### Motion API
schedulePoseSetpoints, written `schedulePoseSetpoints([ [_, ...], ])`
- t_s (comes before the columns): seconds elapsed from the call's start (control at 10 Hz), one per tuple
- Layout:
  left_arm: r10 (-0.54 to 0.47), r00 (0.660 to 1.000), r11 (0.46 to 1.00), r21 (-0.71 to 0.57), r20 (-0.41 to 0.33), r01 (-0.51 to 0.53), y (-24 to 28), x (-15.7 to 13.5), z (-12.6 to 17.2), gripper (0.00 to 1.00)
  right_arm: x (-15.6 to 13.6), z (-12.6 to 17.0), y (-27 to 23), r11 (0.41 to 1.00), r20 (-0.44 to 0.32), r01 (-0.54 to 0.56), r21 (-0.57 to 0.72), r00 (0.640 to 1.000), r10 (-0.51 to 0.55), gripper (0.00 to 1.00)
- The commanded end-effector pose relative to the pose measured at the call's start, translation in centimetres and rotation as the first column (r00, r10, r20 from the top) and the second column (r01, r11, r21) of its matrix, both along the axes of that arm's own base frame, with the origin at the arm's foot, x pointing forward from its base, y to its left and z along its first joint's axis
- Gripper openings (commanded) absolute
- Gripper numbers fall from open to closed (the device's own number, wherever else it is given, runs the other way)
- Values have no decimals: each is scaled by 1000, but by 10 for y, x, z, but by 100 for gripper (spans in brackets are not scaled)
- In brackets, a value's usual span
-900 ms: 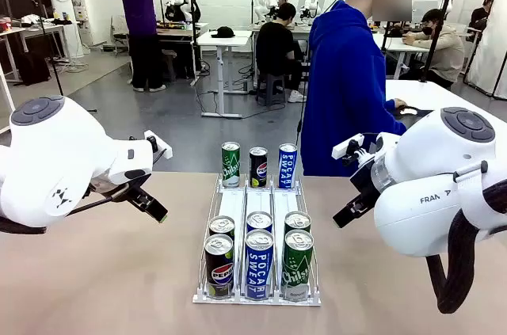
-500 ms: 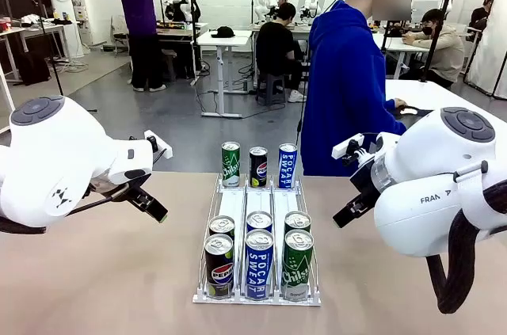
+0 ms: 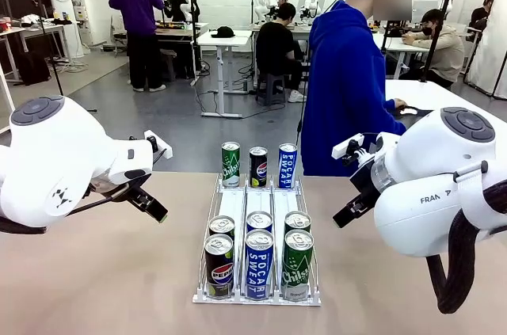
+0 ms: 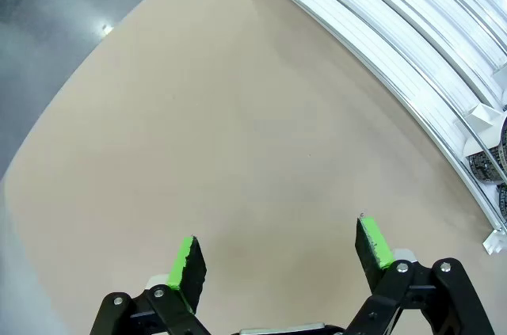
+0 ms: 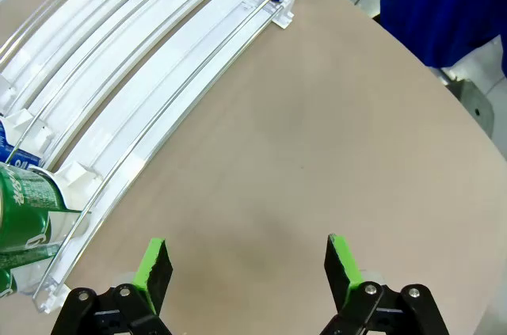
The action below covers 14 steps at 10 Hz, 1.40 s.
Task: Retrieve and hand over the desired beverage to the person.
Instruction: Pick up a can of the same type that the person held from the Automatic Can Dispenser.
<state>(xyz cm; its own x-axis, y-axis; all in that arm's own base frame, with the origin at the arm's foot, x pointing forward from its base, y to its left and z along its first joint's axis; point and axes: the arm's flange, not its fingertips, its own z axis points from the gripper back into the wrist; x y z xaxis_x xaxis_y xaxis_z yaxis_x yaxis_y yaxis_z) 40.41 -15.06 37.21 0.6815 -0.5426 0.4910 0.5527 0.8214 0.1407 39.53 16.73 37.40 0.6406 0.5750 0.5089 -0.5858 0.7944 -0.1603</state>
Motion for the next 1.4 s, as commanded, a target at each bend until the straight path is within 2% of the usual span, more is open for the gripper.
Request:
schedulePoseSetpoints([
  [0.0, 1, 1000, 1000, 0, 0, -1, 0, 0, 0, 100, 0, 0, 0, 1000, 0, 0, 0, 1000, 0, 100],
  [0.4, 0, 1000, 1000, 0, 0, 0, 0, 0, 0, 100, 0, 0, 0, 1000, 0, 0, 0, 1000, 0, 100],
  [0.5, -26, 999, 1000, 14, 24, 26, -4, 0, 33, 100, 0, 44, -1, 998, 74, 59, -7, 995, -59, 100],
  [0.7, -59, 991, 997, 64, 121, 52, -15, -9, 118, 100, -5, 135, -5, 995, 117, 87, 48, 989, -92, 100],
  [0.9, -58, 984, 996, 70, 168, 47, -24, -19, 187, 100, -22, 202, 1, 995, 150, 84, 57, 984, -91, 100],
  [1.0, -49, 979, 997, 74, 199, 35, -29, -25, 212, 100, -29, 222, 4, 996, 166, 82, 47, 982, -89, 100],
  [1.1, -37, 970, 997, 73, 241, 20, -30, -36, 228, 100, -36, 232, 8, 997, 167, 73, 32, 983, -77, 100],
  [1.2, -71, 979, 997, 45, 193, 64, -24, -29, 206, 100, -41, 224, 5, 993, 217, 114, -15, 970, -108, 100],
  [1.3, -71, 979, 997, 45, 193, 64, -24, -29, 206, 100, -40, 242, 1, 996, 186, 57, 61, 980, -67, 100],
])
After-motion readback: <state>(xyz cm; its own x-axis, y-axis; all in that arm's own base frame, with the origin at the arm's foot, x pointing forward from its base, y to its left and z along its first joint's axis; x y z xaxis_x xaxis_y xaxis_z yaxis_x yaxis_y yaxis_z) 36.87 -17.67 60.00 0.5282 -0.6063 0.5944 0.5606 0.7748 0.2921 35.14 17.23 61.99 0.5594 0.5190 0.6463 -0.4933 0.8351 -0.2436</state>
